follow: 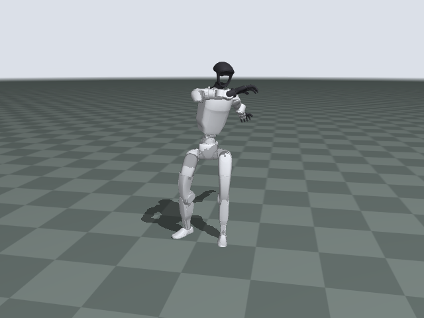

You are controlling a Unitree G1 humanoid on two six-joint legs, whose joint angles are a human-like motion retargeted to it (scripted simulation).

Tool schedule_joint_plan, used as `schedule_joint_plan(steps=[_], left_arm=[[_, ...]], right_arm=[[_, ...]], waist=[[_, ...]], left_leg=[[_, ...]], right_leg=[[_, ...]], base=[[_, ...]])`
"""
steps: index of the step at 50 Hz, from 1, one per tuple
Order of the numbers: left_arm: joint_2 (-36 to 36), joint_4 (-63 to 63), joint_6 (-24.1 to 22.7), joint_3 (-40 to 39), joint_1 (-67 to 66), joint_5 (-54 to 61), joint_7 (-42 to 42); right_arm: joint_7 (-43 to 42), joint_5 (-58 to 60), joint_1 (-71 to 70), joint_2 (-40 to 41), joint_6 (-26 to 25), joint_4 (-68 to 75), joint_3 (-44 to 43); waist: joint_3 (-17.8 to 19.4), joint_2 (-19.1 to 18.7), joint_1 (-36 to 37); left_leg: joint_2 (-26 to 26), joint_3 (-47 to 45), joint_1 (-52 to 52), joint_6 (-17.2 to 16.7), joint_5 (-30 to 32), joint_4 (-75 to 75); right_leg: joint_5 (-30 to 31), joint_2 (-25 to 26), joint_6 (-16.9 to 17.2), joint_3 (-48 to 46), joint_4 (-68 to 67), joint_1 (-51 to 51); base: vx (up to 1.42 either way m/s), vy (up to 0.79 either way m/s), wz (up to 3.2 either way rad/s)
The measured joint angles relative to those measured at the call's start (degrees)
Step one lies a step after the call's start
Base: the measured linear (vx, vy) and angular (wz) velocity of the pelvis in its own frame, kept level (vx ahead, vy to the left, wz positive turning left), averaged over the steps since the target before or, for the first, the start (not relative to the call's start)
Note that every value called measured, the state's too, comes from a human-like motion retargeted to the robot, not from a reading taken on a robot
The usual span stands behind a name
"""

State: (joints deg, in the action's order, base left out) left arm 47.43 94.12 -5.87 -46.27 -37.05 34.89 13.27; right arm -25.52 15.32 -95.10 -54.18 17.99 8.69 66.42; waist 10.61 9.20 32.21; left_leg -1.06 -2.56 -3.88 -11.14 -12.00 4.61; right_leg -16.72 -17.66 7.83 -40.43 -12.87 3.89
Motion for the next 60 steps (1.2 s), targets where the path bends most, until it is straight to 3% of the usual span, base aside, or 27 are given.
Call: schedule_joint_plan(steps=[3,7,11,14,20,25,30,38,47,50,55,60], left_arm=[[-1.9,-1.1,0.9,2.0,7.9,0.8,1.1],[-5.8,-1.9,0.0,12.4,24.4,1.9,5.4],[-14.6,-1.8,-1.3,28.6,48.8,8.4,17.3],[-25.2,-4.3,-5.9,32.0,69.0,19.2,34.8],[-42.9,-12.0,-10.4,39.1,103.2,25.3,38.2],[-47.5,-11.6,-13.5,44.3,125.2,28.6,44.8],[-48.9,-12.9,-14.3,48.3,132.9,29.9,43.6],[-49.9,-16.7,-14.2,50.1,118.8,26.0,34.3],[-42.0,-20.6,-9.7,48.4,76.5,10.4,27.6],[-35.9,-15.5,-6.8,42.4,61.8,10.2,23.2],[-22.7,-6.4,-1.1,25.4,39.2,7.6,17.7],[-12.9,-5.6,1.0,13.6,18.9,0.7,13.9]], right_arm=[[0.9,0.8,0.0,2.0,-1.1,-1.2,-2.2],[1.8,2.5,0.0,5.6,-1.9,-2.9,-4.2],[0.6,3.7,-0.3,9.7,-3.9,-3.2,-4.2],[2.6,12.6,-5.1,11.7,-9.0,1.1,4.4],[1.8,12.8,-9.1,16.0,-10.0,3.3,8.5],[2.1,9.1,-14.1,16.9,-10.2,3.1,10.1],[2.3,6.6,-16.1,16.5,-10.5,3.1,9.2],[3.9,5.6,-13.6,14.2,-9.6,2.5,6.8],[5.2,9.7,-5.8,13.4,-9.6,0.6,0.6],[5.1,11.8,-3.5,13.0,-9.5,-0.5,-0.6],[4.9,13.9,-2.0,10.5,-9.4,-1.9,-0.7],[2.9,10.5,1.3,7.3,-9.6,-2.6,-3.1]], waist=[[-0.3,1.3,-1.5],[-1.2,3.1,-5.1],[-2.6,3.6,-9.5],[-4.7,2.2,-11.2],[-6.8,1.3,-17.0],[-7.8,0.2,-19.2],[-8.8,-0.6,-19.6],[-9.5,-0.9,-19.4],[-5.1,-1.7,-18.4],[-3.6,-1.7,-17.1],[-1.4,-1.4,-13.5],[0.1,-1.5,-9.8]], left_leg=[[0.2,-1.1,-0.1,0.1,-0.5,0.6],[0.7,-2.3,-0.3,0.0,-1.1,1.7],[1.2,-2.8,-0.4,-0.2,-1.3,2.4],[2.1,-3.1,-1.4,0.1,-1.4,3.2],[2.5,-4.3,-1.3,0.7,-1.6,4.0],[2.8,-6.9,-1.3,1.0,-2.1,4.8],[3.2,-9.4,-0.9,2.2,-3.3,6.1],[3.4,-10.1,-0.1,3.2,-5.2,8.0],[3.6,-9.1,1.0,1.4,-5.5,8.1],[3.7,-9.4,1.1,0.7,-5.2,7.7],[3.7,-10.1,1.3,0.1,-4.8,6.8],[3.5,-10.0,1.4,-0.1,-4.3,5.9]], right_leg=[[-0.4,-0.1,-0.1,1.3,-0.5,-0.7],[-1.1,-0.1,-0.8,2.8,-1.3,-1.5],[-1.5,0.1,-2.0,3.5,-2.3,-2.0],[-1.3,1.1,-5.0,4.5,-2.5,-3.2],[-0.9,1.3,-5.2,5.7,-2.5,-3.6],[-0.3,1.5,-3.8,8.4,-1.8,-4.7],[0.4,1.7,-2.6,11.2,-1.0,-5.3],[-0.2,1.5,-3.4,12.4,-2.3,-4.8],[-1.5,1.5,-5.3,11.7,-3.5,-3.4],[-1.7,1.6,-5.3,11.9,-3.3,-3.5],[-1.8,1.8,-4.9,12.1,-2.8,-3.7],[-1.7,1.8,-4.5,11.8,-2.5,-3.7]], base=[[-0.01,-0.04,-0.35],[-0.02,-0.04,-0.29],[-0.04,-0.01,-0.12],[-0.08,0.0,-0.26],[-0.05,0.01,-0.24],[-0.01,0.01,-0.5],[0.02,0.01,-0.48],[0.01,0.0,-0.1],[0.0,0.0,0.0],[0.0,0.0,0.0],[0.0,0.0,0.0],[0.0,0.0,0.0]])
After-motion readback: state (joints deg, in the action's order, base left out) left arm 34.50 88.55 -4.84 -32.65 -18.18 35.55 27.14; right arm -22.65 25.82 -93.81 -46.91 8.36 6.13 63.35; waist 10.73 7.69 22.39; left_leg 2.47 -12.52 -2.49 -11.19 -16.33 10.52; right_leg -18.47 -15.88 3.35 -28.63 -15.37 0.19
